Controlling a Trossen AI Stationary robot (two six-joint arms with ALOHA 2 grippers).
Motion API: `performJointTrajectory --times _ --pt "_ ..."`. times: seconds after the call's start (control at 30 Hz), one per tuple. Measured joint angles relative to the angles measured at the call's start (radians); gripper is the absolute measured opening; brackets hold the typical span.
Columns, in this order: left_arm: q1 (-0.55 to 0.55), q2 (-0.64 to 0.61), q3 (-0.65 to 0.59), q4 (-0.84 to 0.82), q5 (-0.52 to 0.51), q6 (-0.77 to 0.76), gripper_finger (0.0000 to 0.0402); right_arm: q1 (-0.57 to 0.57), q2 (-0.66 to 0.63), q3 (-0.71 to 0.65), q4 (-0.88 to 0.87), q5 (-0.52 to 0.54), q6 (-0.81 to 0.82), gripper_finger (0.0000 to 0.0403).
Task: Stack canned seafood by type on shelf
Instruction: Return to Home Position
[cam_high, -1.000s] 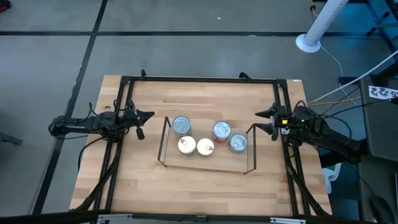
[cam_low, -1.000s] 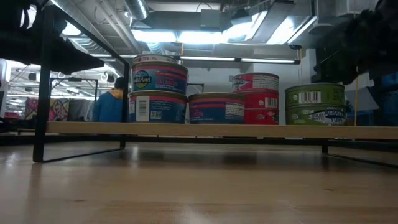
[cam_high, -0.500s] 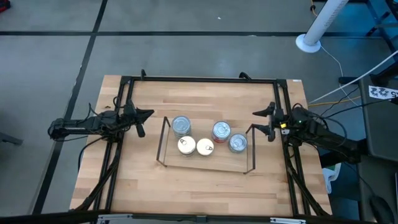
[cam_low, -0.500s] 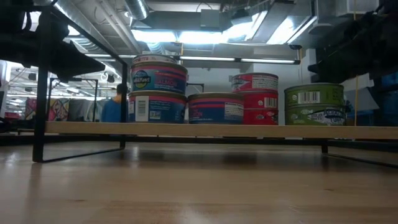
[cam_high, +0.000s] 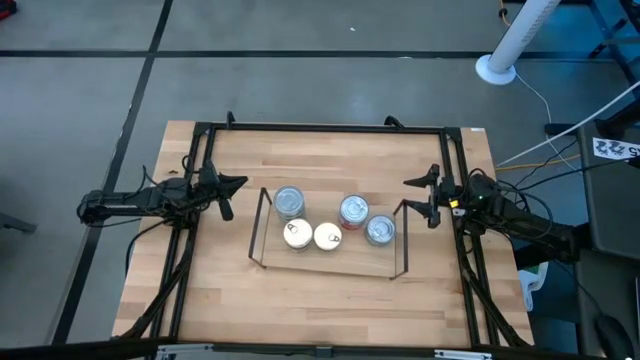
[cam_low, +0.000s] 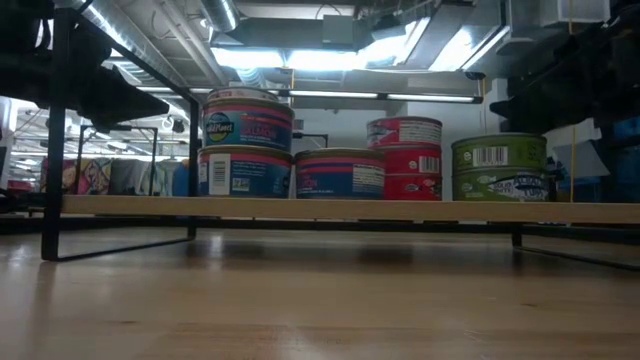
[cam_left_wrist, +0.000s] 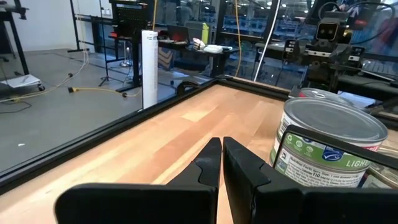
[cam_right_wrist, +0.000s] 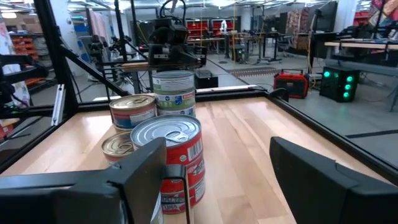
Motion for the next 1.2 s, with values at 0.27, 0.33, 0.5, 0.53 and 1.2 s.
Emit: performJointTrajectory --times 0.27,0.33,0.5,0.53,1.2 --pt "0.000 0.000 0.000 0.000 0.000 0.001 0.0013 -0.001 0.001 0.004 -0.002 -0.008 0.001 0.0287" --pt "0.000 0.000 0.000 0.000 0.000 0.004 0.0013 -0.001 0.001 0.005 -0.002 -0.010 0.002 0.0287" --pt "0.000 0.000 0.000 0.000 0.000 0.002 0.0013 -0.001 0.001 0.005 -0.001 -0.014 0.002 0.0287" --pt "0.000 0.000 0.000 0.000 0.000 0.004 0.0013 -0.001 0.001 0.005 -0.001 -0.014 0.002 0.0287" --pt "0.000 0.000 0.000 0.000 0.000 0.004 0.0013 0.054 0.029 0.008 0.009 0.020 0.004 0.0287"
